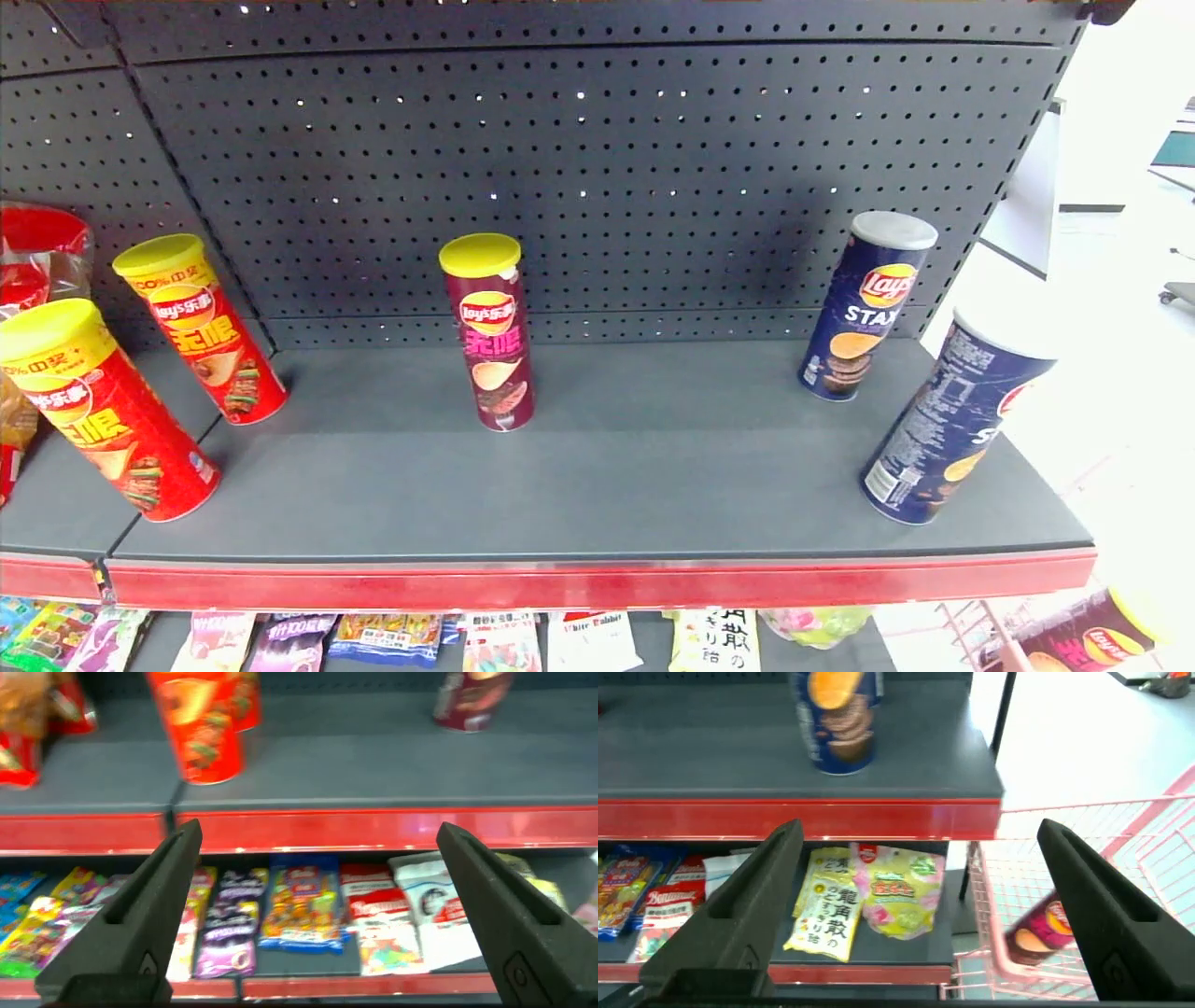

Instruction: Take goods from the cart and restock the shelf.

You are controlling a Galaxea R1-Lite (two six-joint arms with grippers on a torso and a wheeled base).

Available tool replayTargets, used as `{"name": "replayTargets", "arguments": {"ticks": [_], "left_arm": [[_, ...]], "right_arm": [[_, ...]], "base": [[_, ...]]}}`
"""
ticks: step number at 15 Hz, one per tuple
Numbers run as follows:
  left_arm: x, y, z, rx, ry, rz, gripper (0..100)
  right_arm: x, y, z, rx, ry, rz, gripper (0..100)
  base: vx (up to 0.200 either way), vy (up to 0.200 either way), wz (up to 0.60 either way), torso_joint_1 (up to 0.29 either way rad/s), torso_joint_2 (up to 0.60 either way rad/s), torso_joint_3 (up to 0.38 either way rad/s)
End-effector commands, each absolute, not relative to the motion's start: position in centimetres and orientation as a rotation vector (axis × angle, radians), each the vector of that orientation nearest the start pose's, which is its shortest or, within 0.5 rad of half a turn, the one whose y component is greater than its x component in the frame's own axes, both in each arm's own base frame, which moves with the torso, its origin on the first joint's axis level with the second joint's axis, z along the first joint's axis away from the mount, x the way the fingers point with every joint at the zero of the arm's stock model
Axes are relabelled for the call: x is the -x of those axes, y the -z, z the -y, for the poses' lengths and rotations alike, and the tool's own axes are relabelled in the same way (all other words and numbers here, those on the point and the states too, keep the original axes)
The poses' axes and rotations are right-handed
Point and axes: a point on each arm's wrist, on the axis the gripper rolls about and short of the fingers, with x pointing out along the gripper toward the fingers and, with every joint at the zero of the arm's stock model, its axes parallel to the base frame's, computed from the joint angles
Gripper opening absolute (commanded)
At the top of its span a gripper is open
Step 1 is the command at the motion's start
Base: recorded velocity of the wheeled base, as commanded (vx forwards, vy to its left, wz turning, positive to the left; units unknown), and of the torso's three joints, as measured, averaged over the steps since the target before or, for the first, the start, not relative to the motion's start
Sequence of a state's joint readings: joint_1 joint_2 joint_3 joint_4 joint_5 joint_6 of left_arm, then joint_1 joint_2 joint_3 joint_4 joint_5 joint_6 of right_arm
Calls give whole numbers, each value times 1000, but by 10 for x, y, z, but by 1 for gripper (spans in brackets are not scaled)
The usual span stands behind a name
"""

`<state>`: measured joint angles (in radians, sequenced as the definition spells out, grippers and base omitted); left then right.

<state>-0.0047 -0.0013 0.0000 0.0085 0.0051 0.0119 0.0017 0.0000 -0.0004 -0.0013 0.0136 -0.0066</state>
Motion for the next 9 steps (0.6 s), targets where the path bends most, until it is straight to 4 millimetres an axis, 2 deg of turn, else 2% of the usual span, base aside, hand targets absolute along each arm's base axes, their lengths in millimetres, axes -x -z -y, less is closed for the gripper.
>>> {"name": "replayTargets", "arguments": {"ticks": [1, 7, 9], "left_arm": [[23, -75, 0, -12, -1, -9, 100], [23, -75, 0, -14, -1, -9, 100], [23, -75, 0, -15, -1, -9, 100]], "right_arm": [[23, -76, 0, 6, -15, 2, 100], [23, -76, 0, 6, -17, 0, 100], [23, -76, 0, 6, -17, 2, 100]], "base": [[0, -200, 0, -2, 7, 12], [0, -200, 0, 3, 0, 3], [-200, -200, 0, 2, 0, -2]]}}
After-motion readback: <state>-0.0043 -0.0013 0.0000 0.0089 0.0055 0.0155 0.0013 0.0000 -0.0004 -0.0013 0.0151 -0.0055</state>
